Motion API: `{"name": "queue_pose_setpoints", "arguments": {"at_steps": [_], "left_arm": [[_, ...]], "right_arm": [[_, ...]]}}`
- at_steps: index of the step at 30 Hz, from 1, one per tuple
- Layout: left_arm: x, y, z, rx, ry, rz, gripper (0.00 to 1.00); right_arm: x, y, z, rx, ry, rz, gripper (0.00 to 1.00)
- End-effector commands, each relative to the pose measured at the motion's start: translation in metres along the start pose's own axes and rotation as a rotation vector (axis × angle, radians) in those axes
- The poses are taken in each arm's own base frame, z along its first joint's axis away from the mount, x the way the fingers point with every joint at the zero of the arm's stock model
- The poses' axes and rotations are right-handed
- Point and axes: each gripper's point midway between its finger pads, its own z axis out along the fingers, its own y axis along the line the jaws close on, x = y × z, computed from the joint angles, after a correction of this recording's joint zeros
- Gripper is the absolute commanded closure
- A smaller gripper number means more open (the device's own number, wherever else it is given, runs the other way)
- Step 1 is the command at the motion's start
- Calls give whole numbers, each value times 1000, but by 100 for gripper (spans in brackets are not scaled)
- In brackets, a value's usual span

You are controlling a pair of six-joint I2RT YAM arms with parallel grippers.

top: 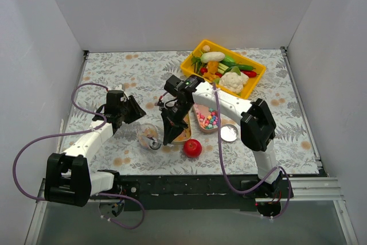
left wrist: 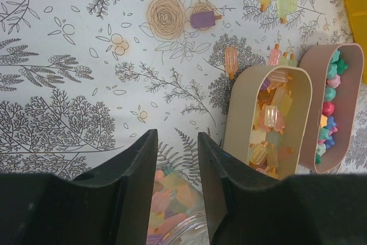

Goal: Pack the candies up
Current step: Place the fake candies in the packing bottle, then scoop the fake candies from the storage box.

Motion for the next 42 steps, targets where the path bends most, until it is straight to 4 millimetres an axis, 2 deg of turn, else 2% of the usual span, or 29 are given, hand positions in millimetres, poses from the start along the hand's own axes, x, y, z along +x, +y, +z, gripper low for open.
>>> {"name": "queue_pose_setpoints", "arguments": {"at_steps": [1, 6, 12, 16, 19, 22, 23, 25, 26, 30, 35, 40, 42], "left_arm": [[-8, -2, -5, 1, -38, 24, 66], [-10, -1, -6, -14, -38, 28, 65], [-13, -3, -7, -15, -42, 28, 64], [-15, -3, -7, -19, -45, 29, 64], [-16, -3, -8, -29, -44, 30, 64], [-19, -2, -8, -38, -49, 34, 64], [-18, 0, -7, -44, -48, 32, 64], [-20, -2, -7, -42, -51, 34, 64], [-20, -1, -7, -44, -51, 31, 64], [-19, -2, -8, -41, -51, 26, 64], [-19, 0, -10, -47, -60, 27, 64], [-20, 0, -13, -48, -70, 35, 64], [-20, 1, -13, -53, -72, 37, 64]], "right_arm": [[14, 25, -16, -124, 20, 14, 99], [16, 31, -20, -156, 36, 58, 99], [7, 43, -32, -180, -3, 26, 99], [-8, 62, -55, -162, -117, -82, 99], [-17, 61, -71, -114, -217, -99, 99], [-15, 43, -86, -58, -291, -63, 99], [-17, 23, -85, -27, -290, -10, 99], [-10, 5, -90, 12, -310, 23, 99], [-10, -13, -89, 43, -305, 76, 99], [-8, -54, -92, 181, -299, 142, 99], [-12, -76, -92, 222, -292, 222, 99], [-6, -104, -78, 201, -227, 330, 99], [-6, -108, -71, 180, -200, 346, 99]]}}
